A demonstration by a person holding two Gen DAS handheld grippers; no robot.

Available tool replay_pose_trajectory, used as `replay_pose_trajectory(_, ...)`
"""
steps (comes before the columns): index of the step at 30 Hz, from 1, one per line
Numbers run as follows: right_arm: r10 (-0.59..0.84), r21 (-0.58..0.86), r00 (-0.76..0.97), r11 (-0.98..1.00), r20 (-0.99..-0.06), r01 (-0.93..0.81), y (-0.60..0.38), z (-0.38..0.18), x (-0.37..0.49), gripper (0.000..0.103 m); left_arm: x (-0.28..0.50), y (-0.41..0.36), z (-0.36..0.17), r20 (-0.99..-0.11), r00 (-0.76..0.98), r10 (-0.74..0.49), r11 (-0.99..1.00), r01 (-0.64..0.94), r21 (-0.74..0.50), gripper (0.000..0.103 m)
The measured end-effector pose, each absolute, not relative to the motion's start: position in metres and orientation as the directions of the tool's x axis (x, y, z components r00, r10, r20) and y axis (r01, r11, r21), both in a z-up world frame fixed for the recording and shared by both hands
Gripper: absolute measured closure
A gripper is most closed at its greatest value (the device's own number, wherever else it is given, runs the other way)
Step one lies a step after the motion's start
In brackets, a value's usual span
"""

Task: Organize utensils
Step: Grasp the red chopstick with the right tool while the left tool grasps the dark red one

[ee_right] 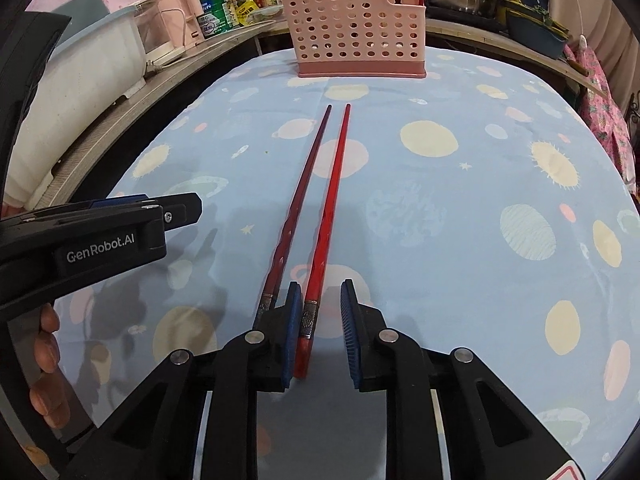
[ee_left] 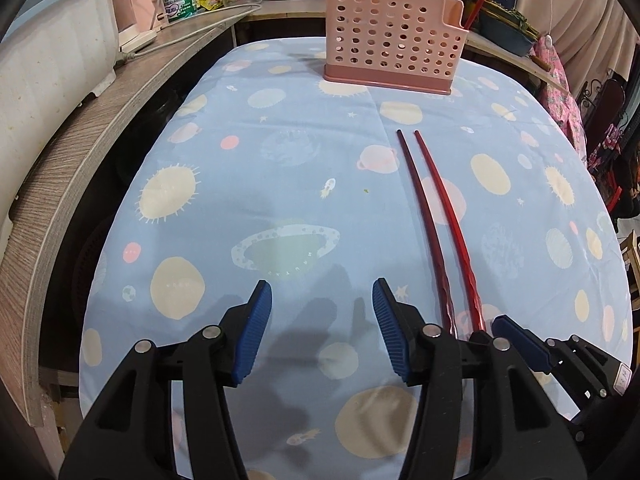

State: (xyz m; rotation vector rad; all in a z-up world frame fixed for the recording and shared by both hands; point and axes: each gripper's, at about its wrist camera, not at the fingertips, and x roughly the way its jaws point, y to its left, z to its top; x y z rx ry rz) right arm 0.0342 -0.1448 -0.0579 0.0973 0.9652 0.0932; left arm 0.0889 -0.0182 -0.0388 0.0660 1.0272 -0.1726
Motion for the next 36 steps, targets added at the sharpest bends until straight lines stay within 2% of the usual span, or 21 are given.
replay_pose_trajectory(4,0.109,0.113,0.568,0.993,-0.816,-0.028,-0.148,-0.059,0.034,0.095,0.089,-0.019,-0.039,-0.857,0.503,-0.112,0.984,0.178,-0.025,0.053)
replay_pose_trajectory(10,0.109,0.121,0.569,0.992,-0.815,-0.017,-0.154,-0.058,0.033,0.096,0.087,-0.022,-0.040,-0.858,0.500,-0.116,0.983,0.183,-0.025,0.051)
replay_pose_trajectory(27,0.065,0.146,0.575,0.985,-0.815,0.095,-0.197,-0.057,0.024,0.096,0.069,-0.052,-0.056,-0.881,0.434,-0.187,0.967,0.237,-0.088,0.025)
replay_pose_trajectory(36,0.079,0.168,0.578,0.981,-0.812,0.102,-0.202,-0.058,0.021,0.096,0.062,-0.069,-0.066,-0.892,0.419,-0.171,0.962,0.265,-0.060,0.025)
